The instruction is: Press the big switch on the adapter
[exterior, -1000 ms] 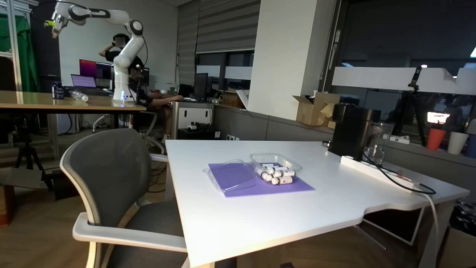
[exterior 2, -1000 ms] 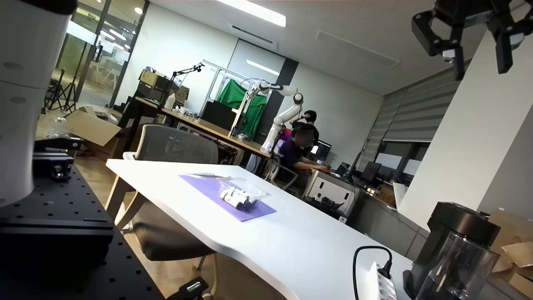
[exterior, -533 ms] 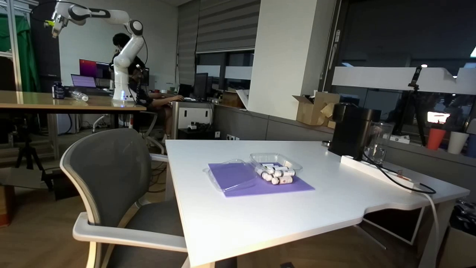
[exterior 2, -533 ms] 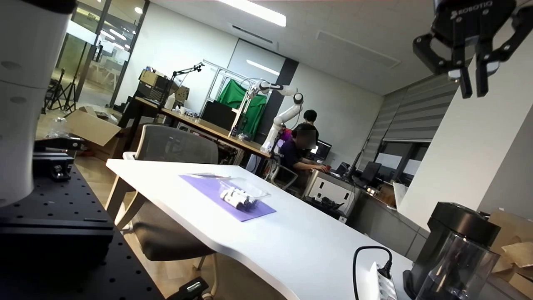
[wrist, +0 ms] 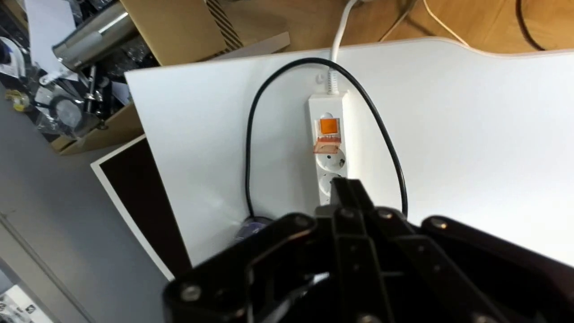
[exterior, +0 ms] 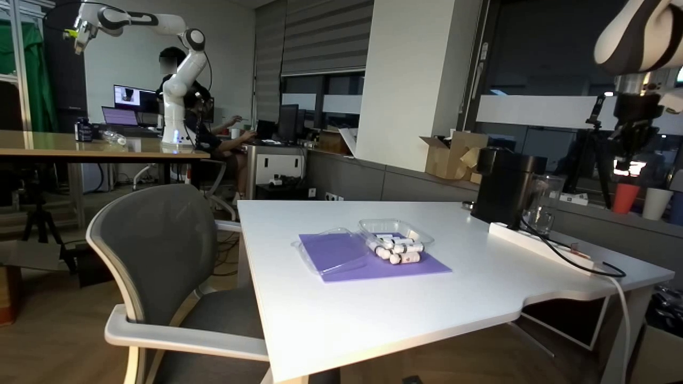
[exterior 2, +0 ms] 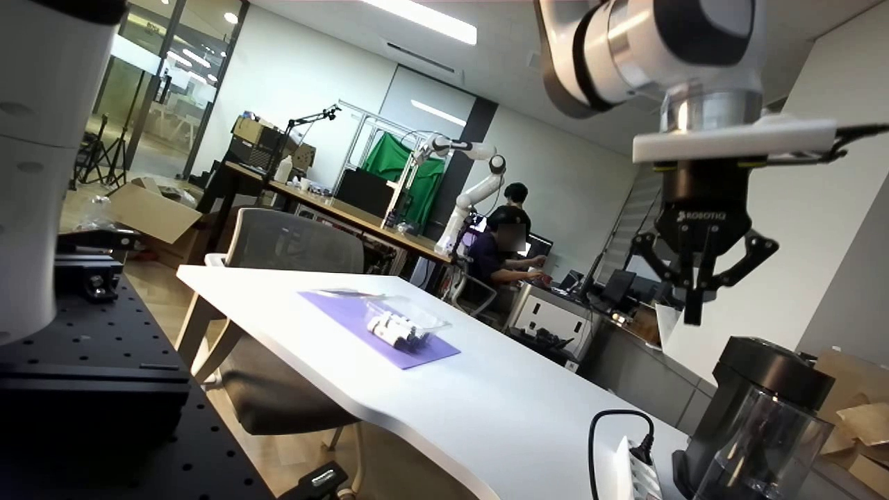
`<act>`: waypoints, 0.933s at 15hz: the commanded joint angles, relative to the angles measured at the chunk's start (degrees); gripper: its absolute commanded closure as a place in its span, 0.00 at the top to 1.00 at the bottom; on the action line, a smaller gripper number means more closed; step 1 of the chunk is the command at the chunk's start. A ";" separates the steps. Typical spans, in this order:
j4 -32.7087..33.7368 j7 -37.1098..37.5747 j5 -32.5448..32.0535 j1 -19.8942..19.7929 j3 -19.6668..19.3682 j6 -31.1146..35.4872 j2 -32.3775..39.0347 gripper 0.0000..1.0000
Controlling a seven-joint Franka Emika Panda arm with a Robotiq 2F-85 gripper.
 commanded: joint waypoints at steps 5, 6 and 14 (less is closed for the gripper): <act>13.29 -2.24 0.54 -7.93 8.51 5.84 23.29 0.00; 14.94 -2.10 -0.37 -8.42 8.58 5.66 25.34 0.00; 20.81 -1.03 -4.33 -10.86 9.08 3.79 32.40 0.00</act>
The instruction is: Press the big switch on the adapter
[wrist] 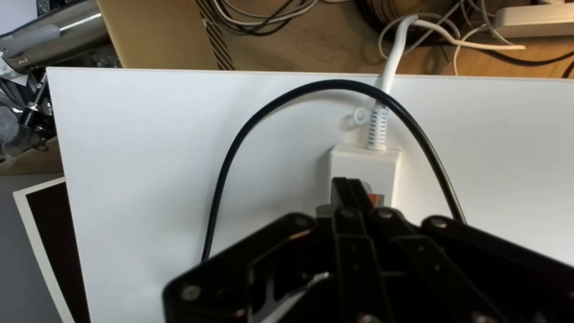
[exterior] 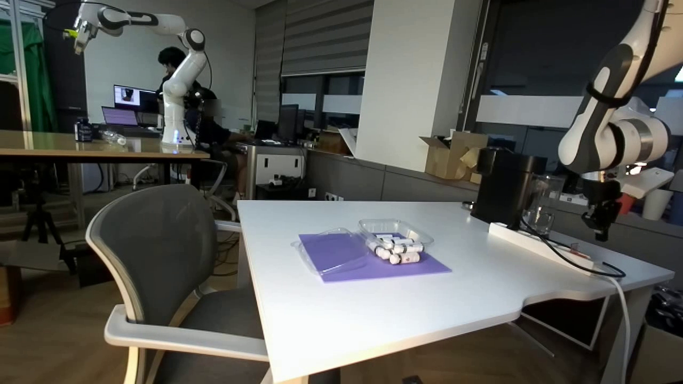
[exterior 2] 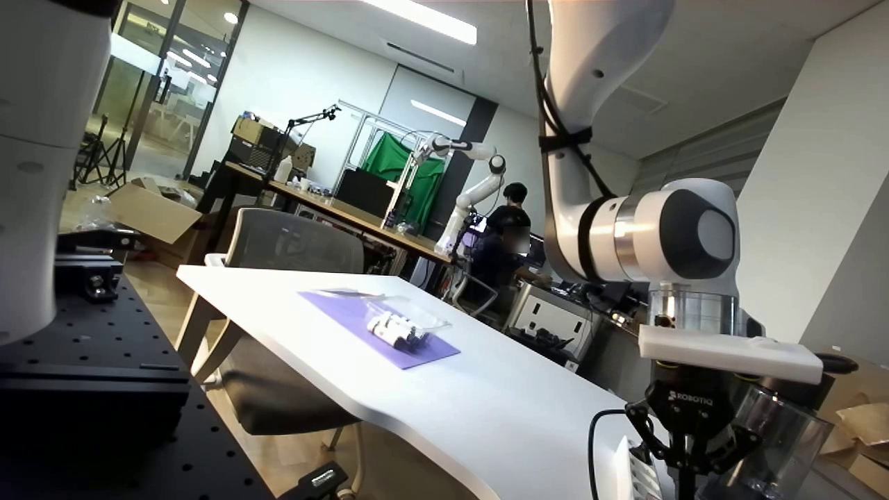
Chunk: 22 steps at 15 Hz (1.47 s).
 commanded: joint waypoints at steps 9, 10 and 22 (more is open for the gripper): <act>2.38 0.92 -1.53 -1.04 0.87 -0.72 1.55 0.00; 2.48 1.04 -1.58 -1.08 0.95 -0.59 1.80 0.00; 2.69 -0.88 -2.19 -3.25 3.47 7.02 5.45 0.00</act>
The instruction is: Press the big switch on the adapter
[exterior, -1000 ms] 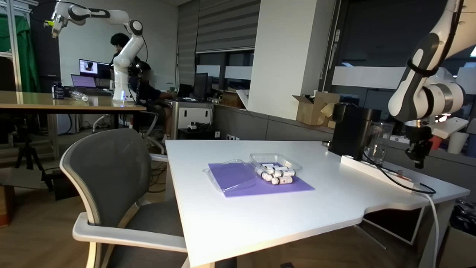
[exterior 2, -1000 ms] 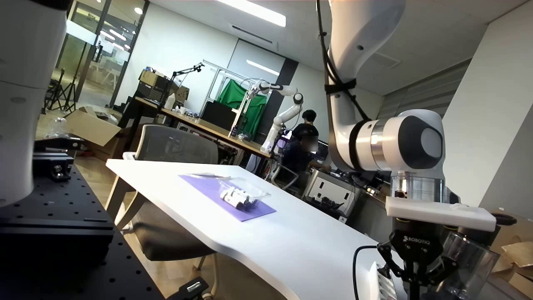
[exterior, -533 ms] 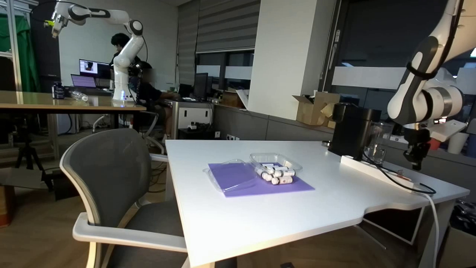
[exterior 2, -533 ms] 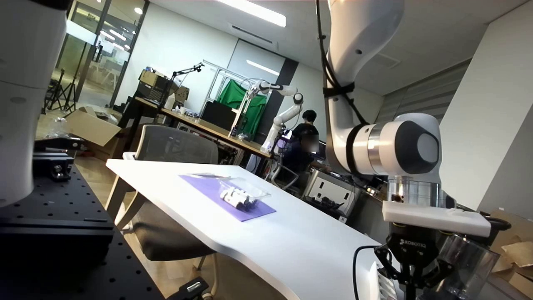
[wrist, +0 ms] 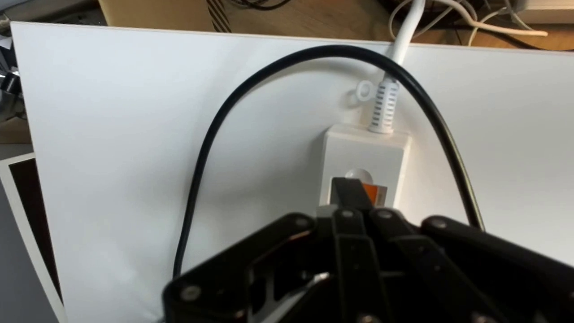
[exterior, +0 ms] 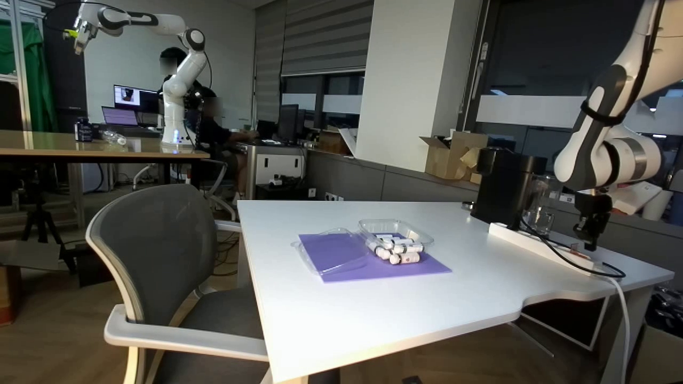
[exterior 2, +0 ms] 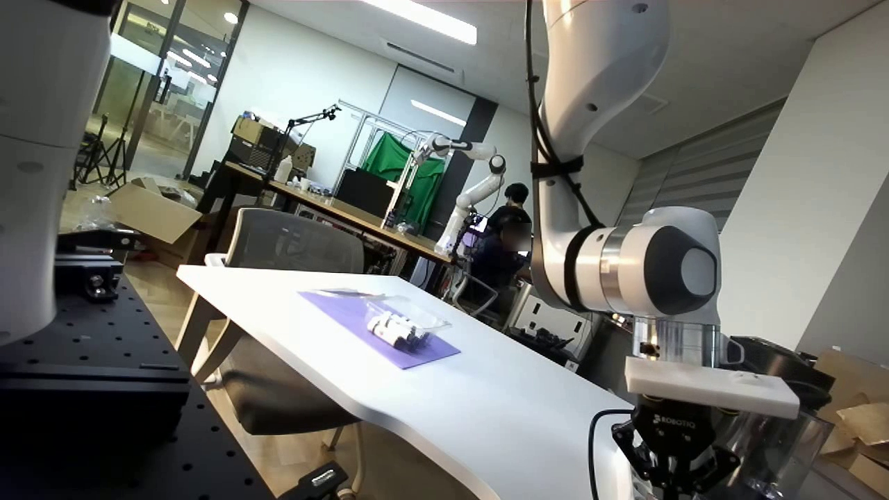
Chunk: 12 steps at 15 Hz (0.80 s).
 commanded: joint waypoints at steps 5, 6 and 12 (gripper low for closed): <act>1.50 -0.78 -0.74 -2.29 2.16 2.14 1.97 0.00; 1.64 -0.84 -0.69 -2.43 2.27 1.98 2.12 0.00; 2.66 -1.09 -0.45 -3.60 3.05 2.94 3.59 0.00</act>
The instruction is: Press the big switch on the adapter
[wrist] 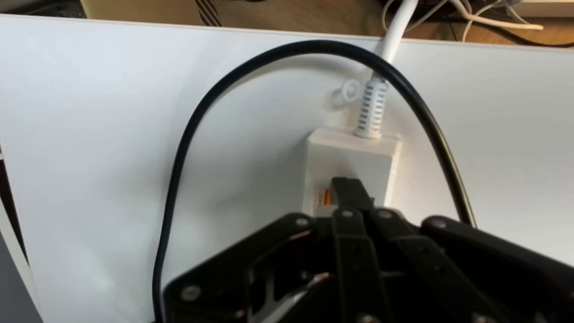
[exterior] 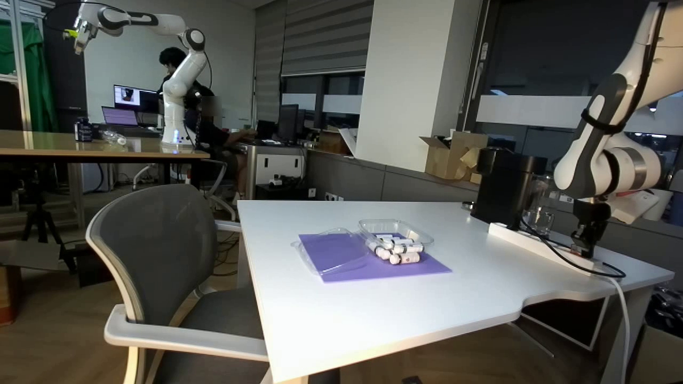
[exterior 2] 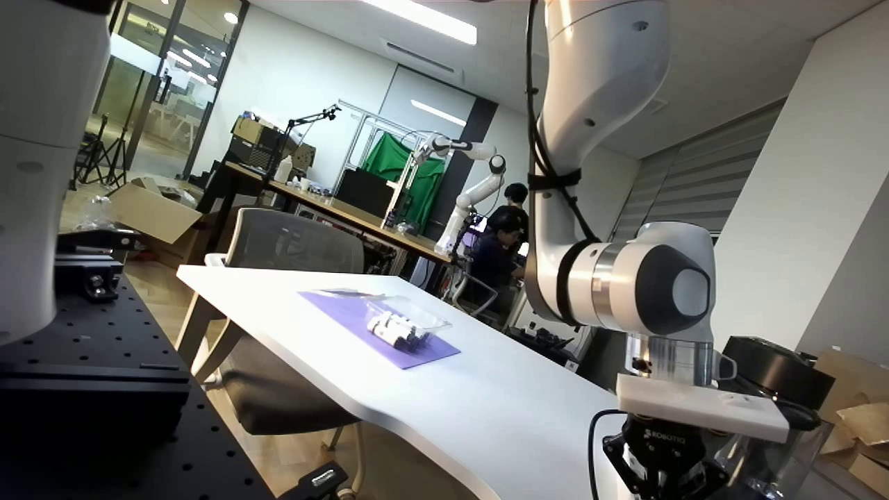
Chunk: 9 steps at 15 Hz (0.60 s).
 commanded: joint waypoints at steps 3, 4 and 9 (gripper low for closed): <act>2.84 -0.93 -0.30 -2.48 1.78 3.21 2.69 0.00; 3.10 -0.73 -0.39 -2.49 1.64 3.73 3.03 0.00; 4.68 -1.68 0.65 -4.51 3.80 1.51 3.83 0.00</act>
